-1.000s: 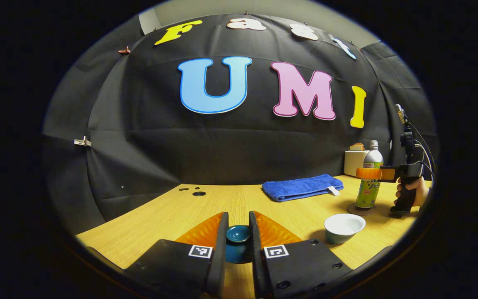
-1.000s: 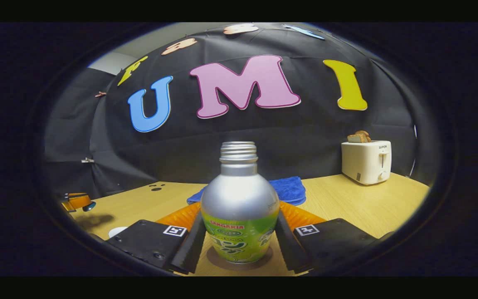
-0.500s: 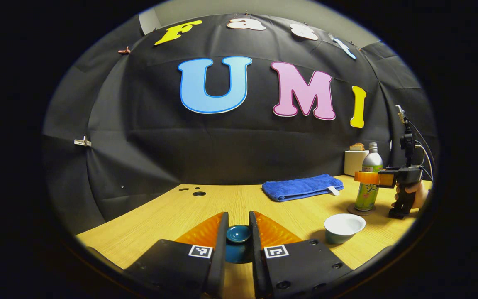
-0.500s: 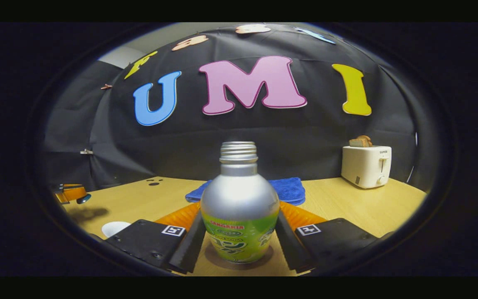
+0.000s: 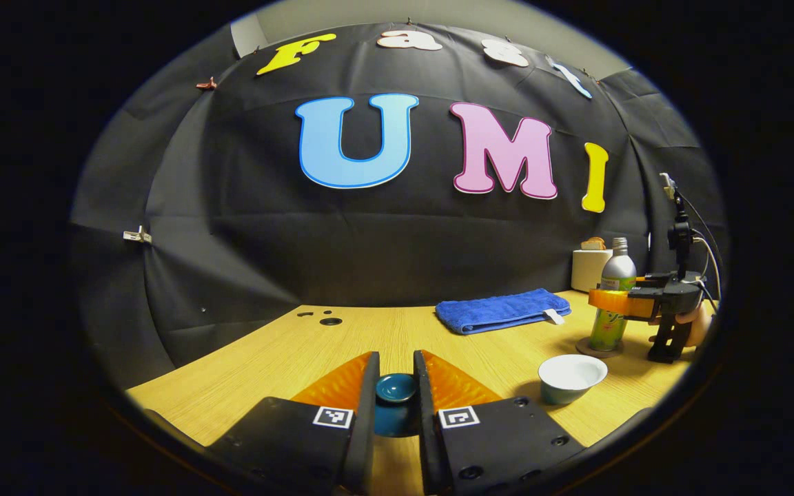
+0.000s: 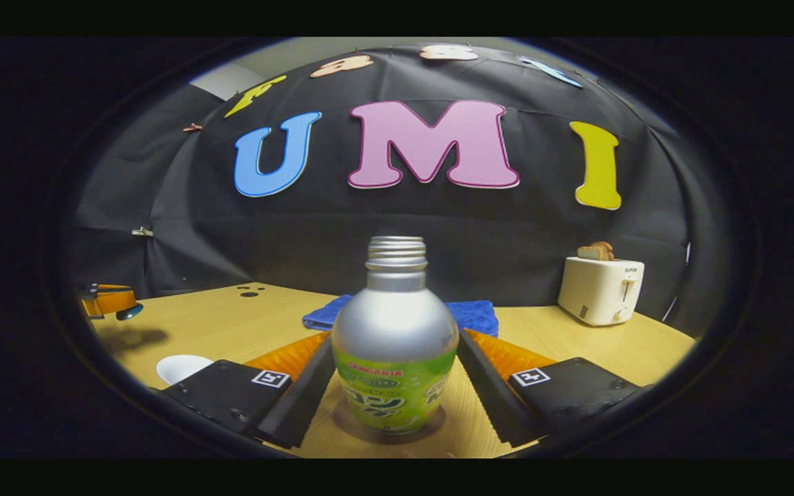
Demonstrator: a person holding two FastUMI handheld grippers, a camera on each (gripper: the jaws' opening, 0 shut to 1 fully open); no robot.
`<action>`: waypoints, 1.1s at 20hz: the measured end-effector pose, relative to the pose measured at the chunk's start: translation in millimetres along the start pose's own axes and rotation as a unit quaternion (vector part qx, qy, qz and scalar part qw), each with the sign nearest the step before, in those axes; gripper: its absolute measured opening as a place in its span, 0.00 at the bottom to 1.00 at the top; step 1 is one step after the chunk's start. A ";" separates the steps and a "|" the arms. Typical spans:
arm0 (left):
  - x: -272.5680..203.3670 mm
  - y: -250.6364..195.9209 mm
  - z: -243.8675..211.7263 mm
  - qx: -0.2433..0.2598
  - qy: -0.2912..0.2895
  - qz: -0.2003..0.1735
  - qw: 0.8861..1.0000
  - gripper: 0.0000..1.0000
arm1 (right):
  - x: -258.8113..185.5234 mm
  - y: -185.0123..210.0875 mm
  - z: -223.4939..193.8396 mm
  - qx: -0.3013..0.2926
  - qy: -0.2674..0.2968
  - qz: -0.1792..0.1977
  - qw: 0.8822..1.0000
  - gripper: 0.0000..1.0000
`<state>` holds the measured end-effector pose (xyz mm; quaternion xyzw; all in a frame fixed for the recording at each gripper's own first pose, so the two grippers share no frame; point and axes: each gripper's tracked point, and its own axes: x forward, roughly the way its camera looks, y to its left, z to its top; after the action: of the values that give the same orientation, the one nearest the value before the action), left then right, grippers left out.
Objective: Open the teacup lid with one hand, grasp the water bottle and pour water into the teacup with the other hand; after pouring, place the water bottle on the coaster and then close the teacup lid.
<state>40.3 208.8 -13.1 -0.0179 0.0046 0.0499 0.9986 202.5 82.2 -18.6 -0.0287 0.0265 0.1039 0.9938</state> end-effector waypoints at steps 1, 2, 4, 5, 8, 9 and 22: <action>-0.2 -0.7 -0.1 0.000 0.000 0.000 1.000 0.33 | -4.3 0.9 -0.3 -0.005 0.002 -0.002 1.000 1.00; -0.3 -0.4 0.2 0.000 0.000 0.000 1.000 0.33 | -9.0 0.4 -2.0 -0.012 0.007 -0.006 1.000 1.00; 0.4 -0.2 0.1 0.000 0.000 0.000 1.000 0.33 | -19.6 -2.9 -5.1 -0.022 0.014 -0.016 1.000 0.99; -0.6 1.0 -0.2 0.000 0.000 0.002 1.000 0.33 | -25.5 -5.2 -5.9 -0.019 0.016 -0.020 0.999 0.98; -1.0 1.1 0.1 0.000 0.001 0.005 1.000 0.33 | -44.0 -7.8 -9.0 0.002 0.019 -0.023 1.000 0.98; -1.7 2.3 0.4 -0.001 0.001 0.006 1.000 0.33 | -50.7 -12.1 -8.4 0.006 0.017 -0.028 0.999 0.98; 1.3 -82.6 -0.3 -0.003 0.015 -0.115 0.993 0.31 | -134.5 10.0 14.3 -0.012 -0.028 -0.008 1.000 0.98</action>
<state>49.8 126.7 -10.5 -0.0225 0.0172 -0.0659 0.9974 69.7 65.3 3.1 -0.0384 -0.0026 0.0969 0.9945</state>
